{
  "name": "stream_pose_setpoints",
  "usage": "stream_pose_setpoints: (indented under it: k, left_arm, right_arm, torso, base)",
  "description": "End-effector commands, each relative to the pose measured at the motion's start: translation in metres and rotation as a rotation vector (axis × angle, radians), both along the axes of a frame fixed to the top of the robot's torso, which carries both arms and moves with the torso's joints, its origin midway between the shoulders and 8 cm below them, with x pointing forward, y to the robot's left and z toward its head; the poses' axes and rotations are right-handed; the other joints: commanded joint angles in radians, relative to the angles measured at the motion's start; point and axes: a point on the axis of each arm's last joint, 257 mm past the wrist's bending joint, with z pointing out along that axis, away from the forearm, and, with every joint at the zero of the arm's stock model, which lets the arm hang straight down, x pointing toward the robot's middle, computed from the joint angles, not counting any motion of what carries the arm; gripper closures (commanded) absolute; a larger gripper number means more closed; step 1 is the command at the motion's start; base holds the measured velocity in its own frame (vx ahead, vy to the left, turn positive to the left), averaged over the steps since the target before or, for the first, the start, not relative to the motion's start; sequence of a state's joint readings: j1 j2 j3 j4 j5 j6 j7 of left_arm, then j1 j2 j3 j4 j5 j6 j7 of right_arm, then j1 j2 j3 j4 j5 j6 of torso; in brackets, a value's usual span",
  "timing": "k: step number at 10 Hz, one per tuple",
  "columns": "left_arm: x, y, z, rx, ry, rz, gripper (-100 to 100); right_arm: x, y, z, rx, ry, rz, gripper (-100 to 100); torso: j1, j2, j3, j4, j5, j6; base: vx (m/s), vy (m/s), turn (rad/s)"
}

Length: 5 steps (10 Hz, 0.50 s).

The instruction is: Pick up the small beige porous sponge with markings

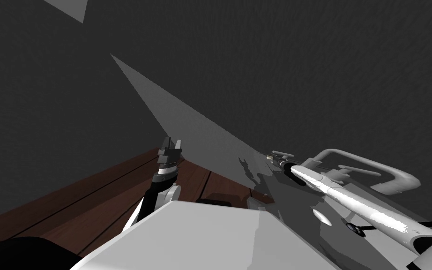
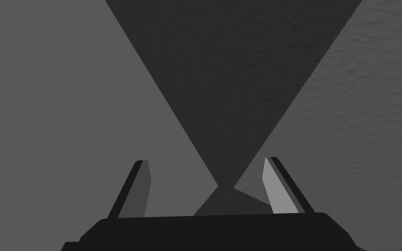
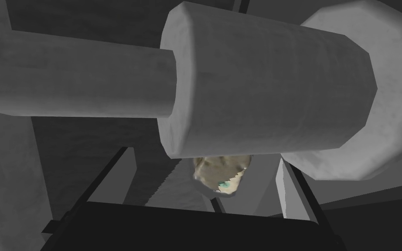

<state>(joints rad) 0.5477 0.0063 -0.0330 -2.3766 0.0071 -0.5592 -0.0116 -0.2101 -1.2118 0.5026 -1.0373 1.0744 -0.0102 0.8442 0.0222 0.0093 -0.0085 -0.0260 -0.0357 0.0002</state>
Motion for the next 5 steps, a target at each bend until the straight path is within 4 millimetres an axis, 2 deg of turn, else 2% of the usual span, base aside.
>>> stream_pose_setpoints:
  k: [1, 2, 3, 4, 5]
  left_arm:
    - [0.0, 0.0, 0.0, 0.0, 0.0, 0.0, 0]
    - [0.0, 0.0, 0.0, 0.0, 0.0, 0.0, 0]
    - [0.0, 0.0, 0.0, 0.0, 0.0, 0.0, 0]
    - [0.0, 0.0, 0.0, 0.0, 0.0, 0.0, 0]
    - [0.0, 0.0, 0.0, 0.0, 0.0, 0.0, 0]
  right_arm:
    - [0.007, -0.008, 0.015, -0.018, -0.03, -0.01, -100]
    - [0.009, -0.01, 0.022, -0.016, -0.044, -0.016, -100]
    - [0.004, -0.001, 0.001, 0.001, -0.012, -0.004, -100]
    - [0.004, -0.001, 0.001, 0.0, -0.012, -0.003, 100]
    - [0.004, -0.001, 0.001, 0.001, -0.012, -0.003, 100]
  torso:
    - [0.0, 0.0, 0.0, 0.0, 0.0, 0.0]
    - [-0.003, -0.003, 0.0, 0.003, 0.004, -0.001]
    - [-0.006, -0.006, 0.0, 0.007, 0.007, -0.001]
    - [-0.006, -0.006, 0.0, 0.007, 0.008, -0.002]
    - [-0.006, -0.006, 0.0, 0.007, 0.008, -0.002]
  base:
    - [0.001, -0.003, -0.018]
    - [0.007, -0.012, 0.008]
    - [0.0, 0.0, 0.0]
    - [0.0, 0.0, 0.0]
    - [0.0, 0.0, 0.0]
